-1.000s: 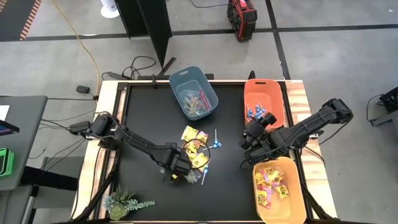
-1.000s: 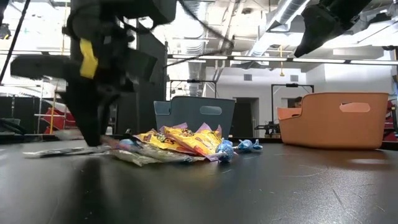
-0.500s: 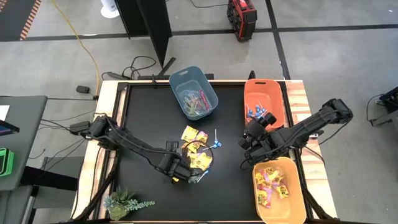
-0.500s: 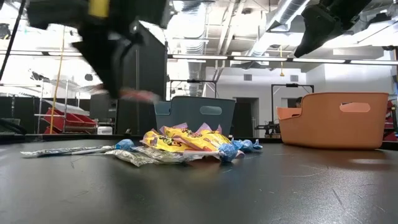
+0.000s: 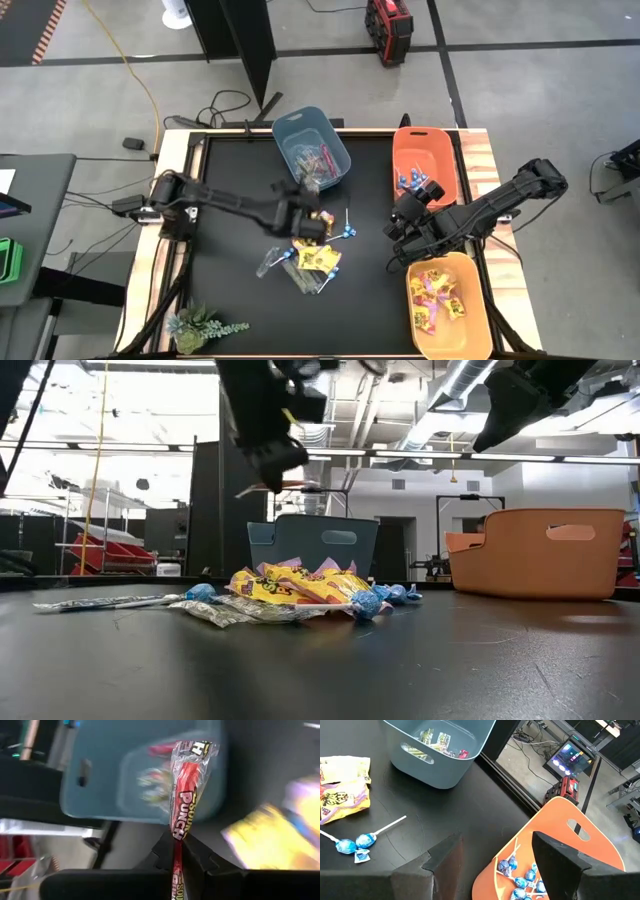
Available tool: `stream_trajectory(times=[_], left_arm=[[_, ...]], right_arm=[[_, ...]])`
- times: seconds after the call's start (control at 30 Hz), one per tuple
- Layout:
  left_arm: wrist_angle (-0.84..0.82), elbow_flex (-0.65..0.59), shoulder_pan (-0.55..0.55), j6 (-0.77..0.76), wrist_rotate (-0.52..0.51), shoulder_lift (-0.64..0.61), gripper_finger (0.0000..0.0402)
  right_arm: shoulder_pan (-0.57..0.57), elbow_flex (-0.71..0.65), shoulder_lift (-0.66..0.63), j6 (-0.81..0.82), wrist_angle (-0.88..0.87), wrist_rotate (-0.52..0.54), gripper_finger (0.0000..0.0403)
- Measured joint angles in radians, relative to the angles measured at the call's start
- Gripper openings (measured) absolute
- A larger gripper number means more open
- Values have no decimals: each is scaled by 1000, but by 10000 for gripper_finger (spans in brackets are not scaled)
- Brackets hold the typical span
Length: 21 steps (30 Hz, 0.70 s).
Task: Sort candy
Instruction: Put the transparent candy into the blue bin
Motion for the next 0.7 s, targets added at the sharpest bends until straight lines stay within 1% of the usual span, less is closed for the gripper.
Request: stream_trajectory(times=[0.1, 0.17, 0.23, 0.3, 0.47, 0.63, 0.7], left_arm=[[84, 0, 81, 135, -5, 0, 10], [156, 0, 130, 247, 44, 0, 10], [217, 0, 173, 356, 140, 0, 9], [249, 0, 210, 447, 271, 0, 9], [245, 0, 271, 540, 568, -46, 8], [251, 0, 281, 591, 757, -137, 8], [267, 0, 283, 604, 798, -188, 8]], right_arm=[[0, 0, 0, 0, 0, 0, 253], [0, 0, 0, 0, 0, 0, 253], [0, 0, 0, -2, 0, 0, 253], [0, 0, 0, -12, 3, 0, 253], [0, 0, 0, -13, 3, 0, 253], [0, 0, 0, -15, 3, 0, 253], [0, 0, 0, -16, 3, 0, 253]])
